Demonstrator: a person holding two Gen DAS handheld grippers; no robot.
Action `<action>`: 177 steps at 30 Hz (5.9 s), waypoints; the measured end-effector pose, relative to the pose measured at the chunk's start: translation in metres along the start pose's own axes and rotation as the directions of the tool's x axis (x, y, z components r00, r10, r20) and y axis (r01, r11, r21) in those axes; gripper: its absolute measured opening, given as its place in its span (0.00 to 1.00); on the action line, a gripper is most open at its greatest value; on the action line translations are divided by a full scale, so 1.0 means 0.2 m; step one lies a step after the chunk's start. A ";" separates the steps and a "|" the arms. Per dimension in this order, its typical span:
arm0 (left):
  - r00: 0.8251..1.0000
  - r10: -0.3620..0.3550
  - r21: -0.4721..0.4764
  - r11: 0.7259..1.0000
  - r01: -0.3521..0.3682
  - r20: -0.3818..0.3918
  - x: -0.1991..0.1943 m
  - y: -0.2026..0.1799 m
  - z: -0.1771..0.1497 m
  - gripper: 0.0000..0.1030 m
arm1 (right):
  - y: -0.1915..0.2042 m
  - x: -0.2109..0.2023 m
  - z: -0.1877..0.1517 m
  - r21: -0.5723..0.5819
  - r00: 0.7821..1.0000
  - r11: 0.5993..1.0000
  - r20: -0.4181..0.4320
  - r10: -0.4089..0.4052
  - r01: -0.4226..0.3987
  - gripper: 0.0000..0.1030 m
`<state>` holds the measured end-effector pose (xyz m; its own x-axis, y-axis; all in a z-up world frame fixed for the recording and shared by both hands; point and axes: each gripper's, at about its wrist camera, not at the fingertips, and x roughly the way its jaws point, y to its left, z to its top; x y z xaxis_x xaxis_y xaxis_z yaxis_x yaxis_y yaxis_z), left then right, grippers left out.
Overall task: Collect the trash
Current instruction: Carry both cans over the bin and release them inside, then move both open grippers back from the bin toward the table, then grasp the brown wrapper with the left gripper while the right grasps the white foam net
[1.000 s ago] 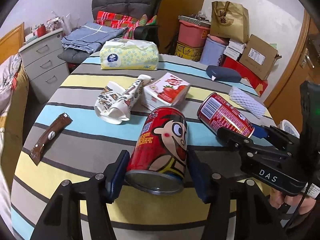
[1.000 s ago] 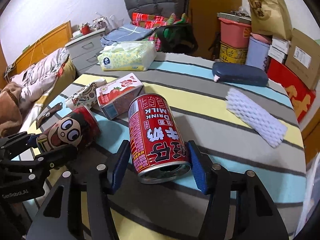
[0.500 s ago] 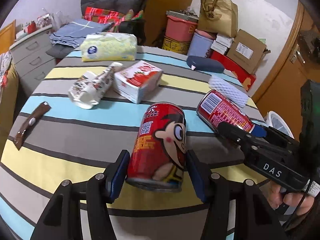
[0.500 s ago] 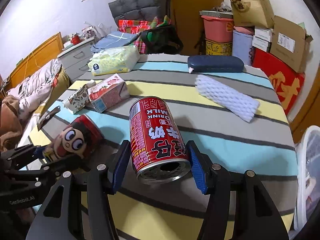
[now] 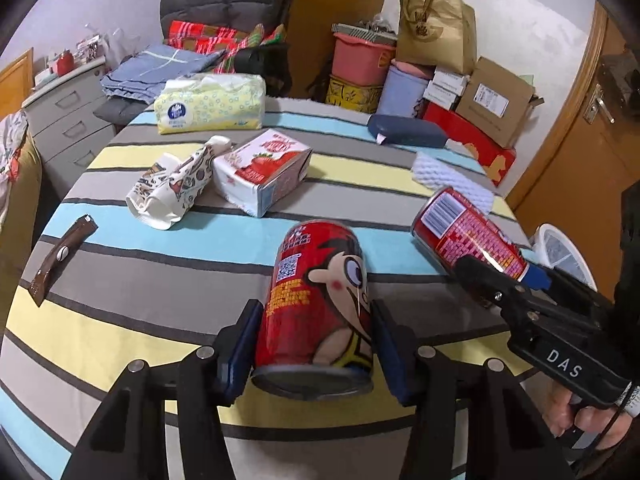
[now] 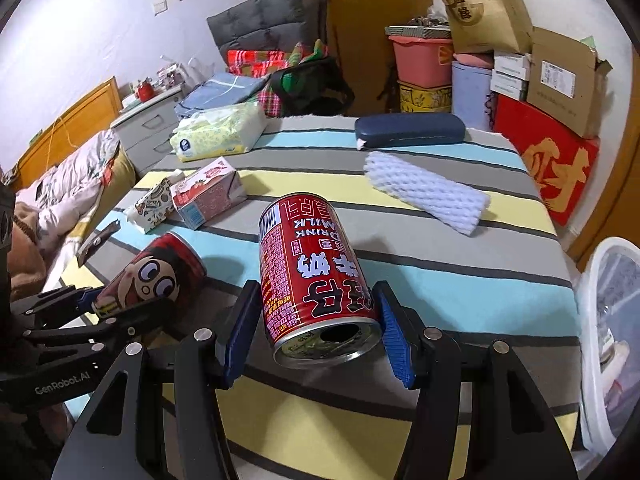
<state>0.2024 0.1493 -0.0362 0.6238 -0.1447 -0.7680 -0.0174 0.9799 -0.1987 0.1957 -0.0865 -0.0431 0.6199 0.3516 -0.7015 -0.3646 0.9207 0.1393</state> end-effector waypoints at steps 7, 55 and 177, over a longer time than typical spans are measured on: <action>0.999 -0.025 0.048 0.999 0.023 0.048 -0.10 -0.14 -0.01 0.51 | -0.08 -0.09 -0.04 0.049 1.000 0.999 0.026 -0.012 0.011 0.57; 0.954 -0.298 0.417 0.865 0.278 -0.017 0.04 -1.67 -0.06 0.51 | -1.08 -0.67 -0.35 0.373 0.927 0.867 0.046 -0.373 0.330 0.57; 0.958 0.284 -0.083 0.956 -0.281 0.036 -0.14 0.98 0.08 0.66 | -0.20 0.33 0.29 -0.259 0.972 0.944 -0.064 -0.228 0.205 0.60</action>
<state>0.1944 0.3482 -0.0436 0.6210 0.1451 -0.7703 -0.2570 0.9661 -0.0252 0.2906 -0.0904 -0.0546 0.6413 0.1207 -0.7577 -0.3971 0.8972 -0.1932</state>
